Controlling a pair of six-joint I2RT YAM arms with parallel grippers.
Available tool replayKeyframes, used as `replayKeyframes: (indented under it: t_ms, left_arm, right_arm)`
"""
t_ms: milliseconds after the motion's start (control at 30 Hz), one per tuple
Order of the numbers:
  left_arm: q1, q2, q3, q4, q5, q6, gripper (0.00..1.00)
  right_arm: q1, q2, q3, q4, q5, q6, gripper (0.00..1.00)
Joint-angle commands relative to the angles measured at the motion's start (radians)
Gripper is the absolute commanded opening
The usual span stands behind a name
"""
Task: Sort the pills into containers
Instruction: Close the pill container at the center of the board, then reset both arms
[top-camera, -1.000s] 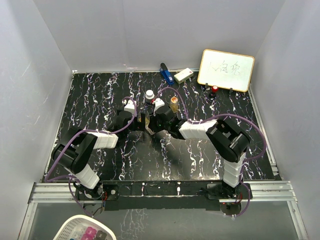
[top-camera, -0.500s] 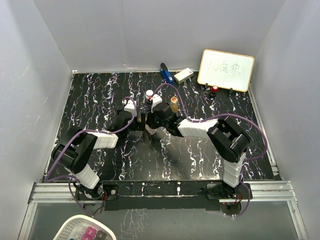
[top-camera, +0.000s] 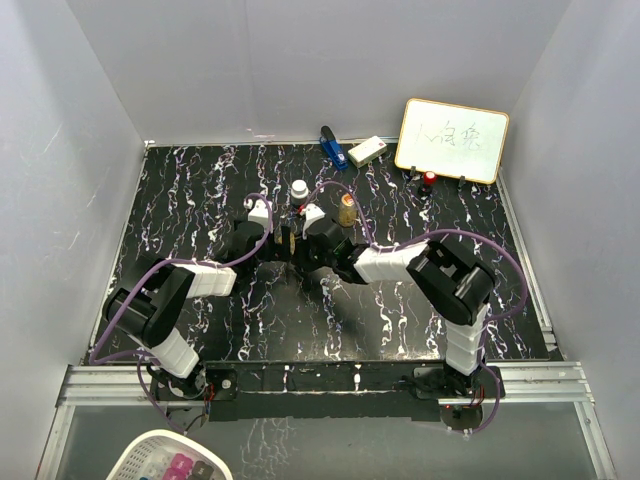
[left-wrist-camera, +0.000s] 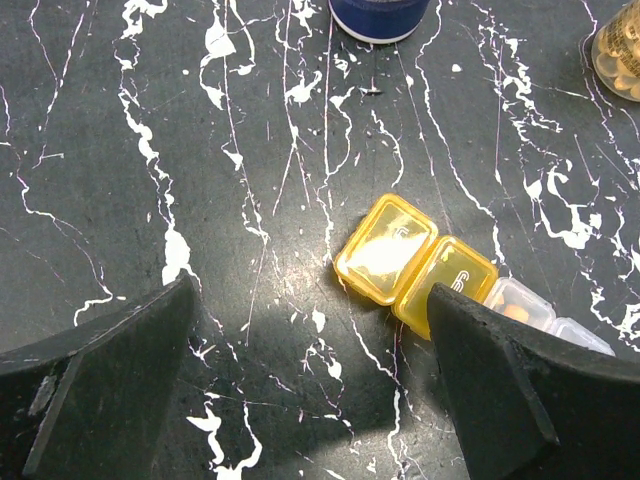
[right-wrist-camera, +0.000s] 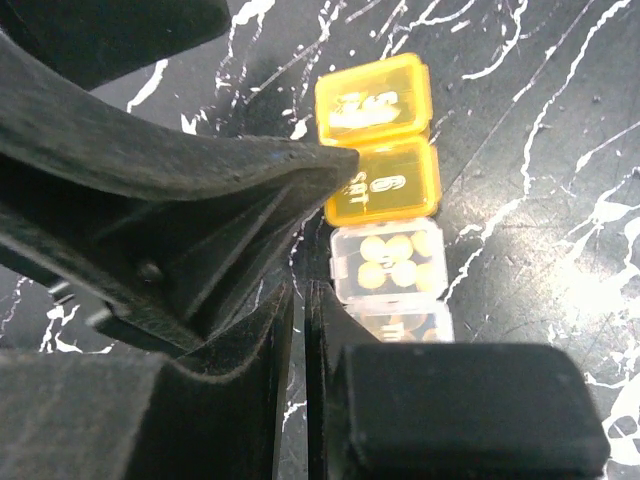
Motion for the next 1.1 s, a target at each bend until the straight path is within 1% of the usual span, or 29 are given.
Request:
replayKeyframes:
  t_ms: [0, 167, 300, 433, 500, 567, 633, 667, 767, 833, 867, 900, 1067]
  left_arm:
    - [0.006, -0.006, 0.015, -0.041, -0.002, 0.001, 0.99]
    - [0.006, -0.015, 0.014, -0.043, -0.004, 0.002, 0.99]
    - [0.006, -0.028, 0.015, -0.048, -0.008, 0.005, 0.99]
    - [0.006, -0.057, 0.013, -0.049, -0.016, 0.010, 0.99]
    - [0.006, -0.088, 0.015, -0.053, -0.021, 0.013, 0.99]
    - [0.006, -0.120, 0.014, -0.060, -0.029, 0.014, 0.99]
    - [0.006, -0.159, 0.011, -0.066, -0.039, 0.015, 0.99]
    - [0.006, -0.180, 0.006, -0.066, -0.044, 0.015, 0.99]
    - [0.006, -0.235, -0.006, -0.076, -0.073, 0.023, 0.99]
    - [0.006, -0.250, -0.015, -0.086, -0.102, 0.033, 0.99]
    - [0.006, -0.280, -0.022, -0.088, -0.116, 0.034, 0.99]
    - [0.006, -0.298, -0.031, -0.092, -0.131, 0.033, 0.99]
    - [0.006, -0.407, -0.088, -0.120, -0.213, 0.019, 0.99]
  right_arm:
    - [-0.001, 0.017, -0.010, -0.008, 0.018, 0.001, 0.10]
    - [-0.001, -0.007, 0.046, -0.014, 0.020, -0.037, 0.11]
    - [-0.001, -0.042, 0.127, -0.051, -0.018, -0.073, 0.11]
    - [0.002, -0.153, 0.170, -0.091, -0.033, -0.092, 0.13]
    - [0.001, -0.231, 0.160, -0.101, 0.002, -0.103, 0.17]
    - [0.000, -0.297, 0.148, -0.122, 0.076, -0.123, 0.28]
    - [-0.003, -0.350, 0.136, -0.158, 0.166, -0.147, 0.44]
    - [-0.007, -0.372, 0.129, -0.174, 0.211, -0.153, 0.51]
    - [-0.030, -0.435, 0.097, -0.209, 0.307, -0.156, 0.63]
    - [-0.049, -0.477, 0.064, -0.219, 0.370, -0.152, 0.80]
    - [-0.062, -0.497, 0.045, -0.219, 0.393, -0.147, 0.95]
    - [-0.079, -0.520, 0.026, -0.219, 0.415, -0.143, 0.98]
    - [-0.211, -0.631, -0.053, -0.254, 0.473, -0.119, 0.98]
